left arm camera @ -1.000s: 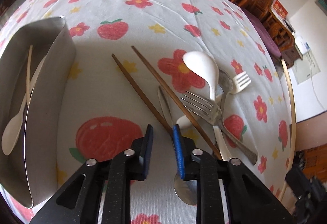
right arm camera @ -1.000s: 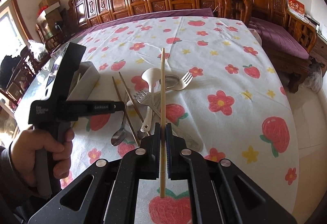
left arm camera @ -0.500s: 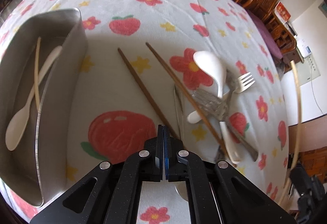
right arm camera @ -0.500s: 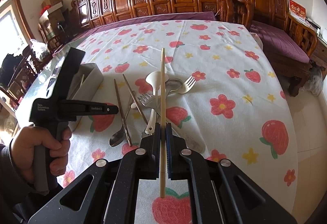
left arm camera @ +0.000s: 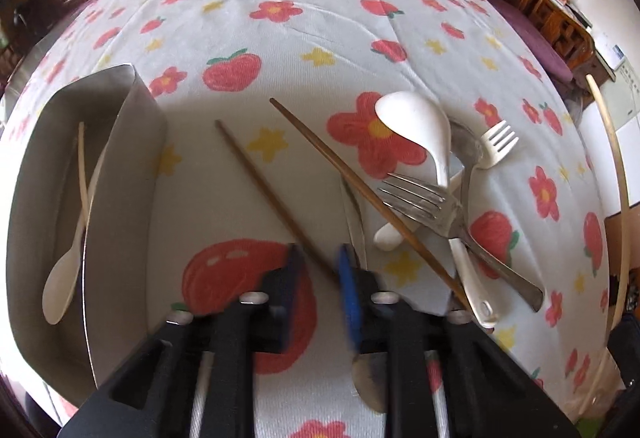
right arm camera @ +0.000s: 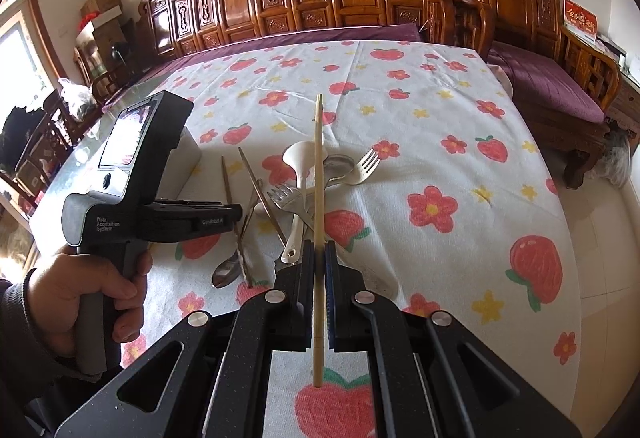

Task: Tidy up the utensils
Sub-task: 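Hold the light chopstick in the right tool while the left tool grasps a dark brown chopstick, then carry the brown chopstick into the metal tray and open the left tool, then lower the light chopstick into the metal tray and open the right tool, then grasp a dark brown chopstick with the right tool while the left tool reaches toward the metal spoon, then grasp the long metal spoon with the left tool while the right tool holds the brown chopstick, then carry the metal spoon into the tray with the left tool while the right tool lowers the brown chopstick in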

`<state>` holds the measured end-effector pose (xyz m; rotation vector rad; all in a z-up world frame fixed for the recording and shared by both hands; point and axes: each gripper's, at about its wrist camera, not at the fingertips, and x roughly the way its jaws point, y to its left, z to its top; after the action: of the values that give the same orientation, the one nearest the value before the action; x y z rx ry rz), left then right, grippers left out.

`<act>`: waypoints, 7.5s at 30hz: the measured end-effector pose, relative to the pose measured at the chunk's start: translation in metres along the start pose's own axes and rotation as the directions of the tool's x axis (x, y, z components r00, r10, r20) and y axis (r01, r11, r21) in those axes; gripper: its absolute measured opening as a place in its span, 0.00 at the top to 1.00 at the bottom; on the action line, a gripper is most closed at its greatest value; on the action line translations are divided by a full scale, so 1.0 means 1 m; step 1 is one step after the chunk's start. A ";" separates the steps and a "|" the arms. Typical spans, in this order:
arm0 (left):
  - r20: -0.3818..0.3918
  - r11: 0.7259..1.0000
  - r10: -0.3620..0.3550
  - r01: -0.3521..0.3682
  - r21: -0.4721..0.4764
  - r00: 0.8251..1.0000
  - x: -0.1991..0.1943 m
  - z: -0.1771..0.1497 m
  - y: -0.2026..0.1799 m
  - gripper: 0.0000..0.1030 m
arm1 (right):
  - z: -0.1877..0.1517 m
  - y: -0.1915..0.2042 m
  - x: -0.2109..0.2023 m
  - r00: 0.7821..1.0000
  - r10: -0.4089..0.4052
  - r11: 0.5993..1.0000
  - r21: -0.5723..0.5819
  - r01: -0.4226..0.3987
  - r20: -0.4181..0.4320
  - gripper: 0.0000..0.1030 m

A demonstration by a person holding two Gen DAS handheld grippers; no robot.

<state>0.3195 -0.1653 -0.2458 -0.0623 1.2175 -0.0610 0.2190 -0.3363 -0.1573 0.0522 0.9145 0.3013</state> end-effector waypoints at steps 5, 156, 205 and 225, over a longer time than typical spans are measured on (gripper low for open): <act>-0.007 0.999 -0.041 0.041 -0.036 0.999 -0.002 0.001 0.010 0.96 | 0.001 0.001 0.000 1.000 -0.002 1.000 -0.008 0.002 0.001 0.94; 0.267 0.874 -0.076 -0.065 0.482 0.961 -0.125 -0.089 0.059 0.51 | -0.025 0.078 0.034 0.997 0.035 0.983 -0.178 -0.047 -0.066 0.94; 0.163 0.816 -0.067 -0.040 0.577 0.984 -0.084 -0.060 0.027 1.00 | -0.012 0.050 0.011 0.996 0.084 0.992 -0.099 -0.084 -0.002 0.94; 0.264 0.885 -0.110 -0.026 0.465 0.958 -0.135 -0.048 0.076 1.00 | -0.005 0.090 0.010 0.996 0.086 0.984 -0.157 -0.084 0.006 0.94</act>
<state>0.2287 -0.0795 -0.1418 0.3152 0.8859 -0.3708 0.2002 -0.2474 -0.1526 -0.0520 0.8746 0.4515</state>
